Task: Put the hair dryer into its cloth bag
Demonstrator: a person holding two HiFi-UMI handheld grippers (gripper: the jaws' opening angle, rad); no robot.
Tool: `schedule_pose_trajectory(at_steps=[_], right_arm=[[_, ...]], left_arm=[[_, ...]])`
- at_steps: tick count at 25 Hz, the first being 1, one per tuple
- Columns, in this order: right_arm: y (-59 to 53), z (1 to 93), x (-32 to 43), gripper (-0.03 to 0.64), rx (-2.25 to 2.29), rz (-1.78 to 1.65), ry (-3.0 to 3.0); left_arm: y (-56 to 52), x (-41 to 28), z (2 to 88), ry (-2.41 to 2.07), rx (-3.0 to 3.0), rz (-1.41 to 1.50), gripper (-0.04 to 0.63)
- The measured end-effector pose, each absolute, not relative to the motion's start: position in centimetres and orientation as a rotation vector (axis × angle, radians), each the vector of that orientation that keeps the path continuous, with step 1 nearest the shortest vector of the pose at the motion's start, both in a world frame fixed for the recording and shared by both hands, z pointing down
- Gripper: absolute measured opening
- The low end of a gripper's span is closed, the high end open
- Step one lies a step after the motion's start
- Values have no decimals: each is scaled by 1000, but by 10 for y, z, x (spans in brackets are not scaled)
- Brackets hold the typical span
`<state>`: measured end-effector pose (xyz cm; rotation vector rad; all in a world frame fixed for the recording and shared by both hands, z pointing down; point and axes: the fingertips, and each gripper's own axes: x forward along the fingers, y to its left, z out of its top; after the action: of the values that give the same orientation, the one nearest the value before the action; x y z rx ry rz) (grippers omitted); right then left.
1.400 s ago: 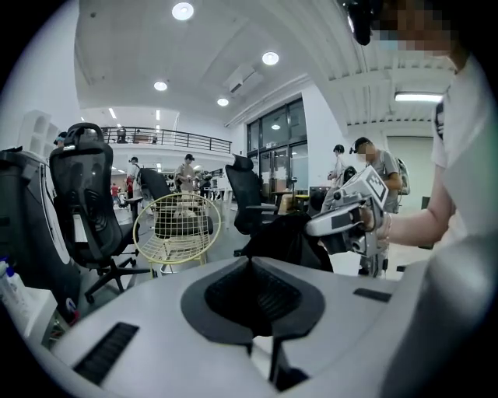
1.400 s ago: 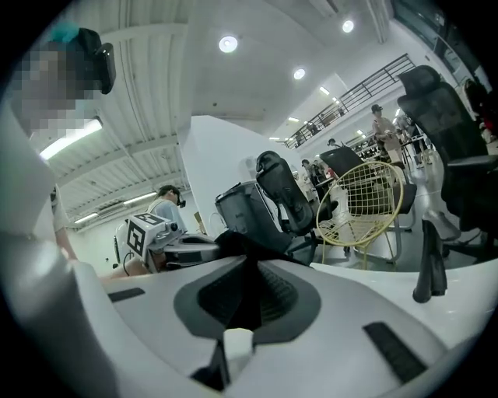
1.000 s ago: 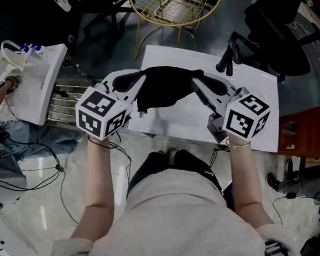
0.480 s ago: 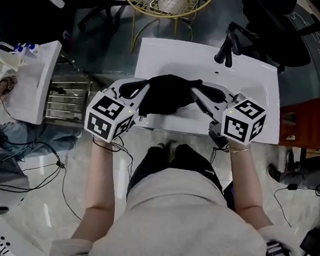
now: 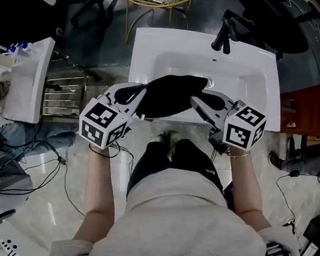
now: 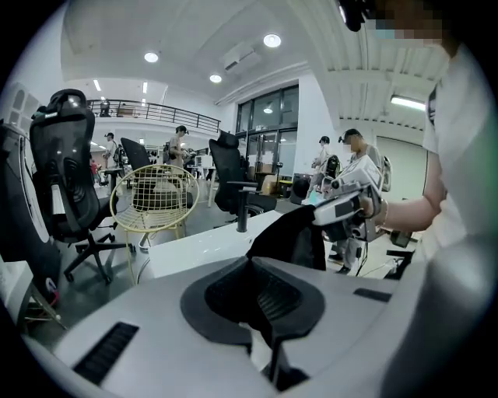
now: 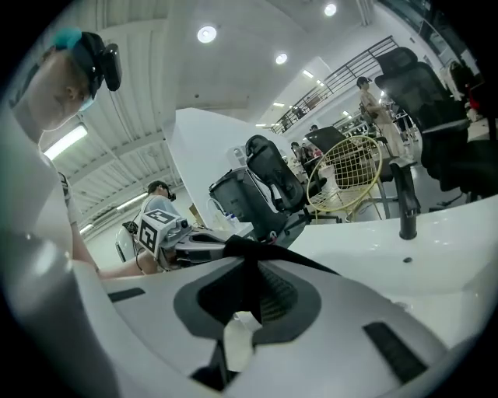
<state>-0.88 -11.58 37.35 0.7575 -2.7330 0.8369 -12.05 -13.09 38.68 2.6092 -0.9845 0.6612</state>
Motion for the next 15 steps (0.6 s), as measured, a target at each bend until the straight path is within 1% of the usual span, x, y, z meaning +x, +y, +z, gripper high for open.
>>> schedule_pose_trajectory(at_steps=[7,15], right_arm=[[-86,398,-13,21,737,969,-2695],[-58,446,-5,23,776,1002,-2535]], left_arm=[[-102,-119,407,-880,2609,723,12],[-75,-110,444,-738,2591,847,12]])
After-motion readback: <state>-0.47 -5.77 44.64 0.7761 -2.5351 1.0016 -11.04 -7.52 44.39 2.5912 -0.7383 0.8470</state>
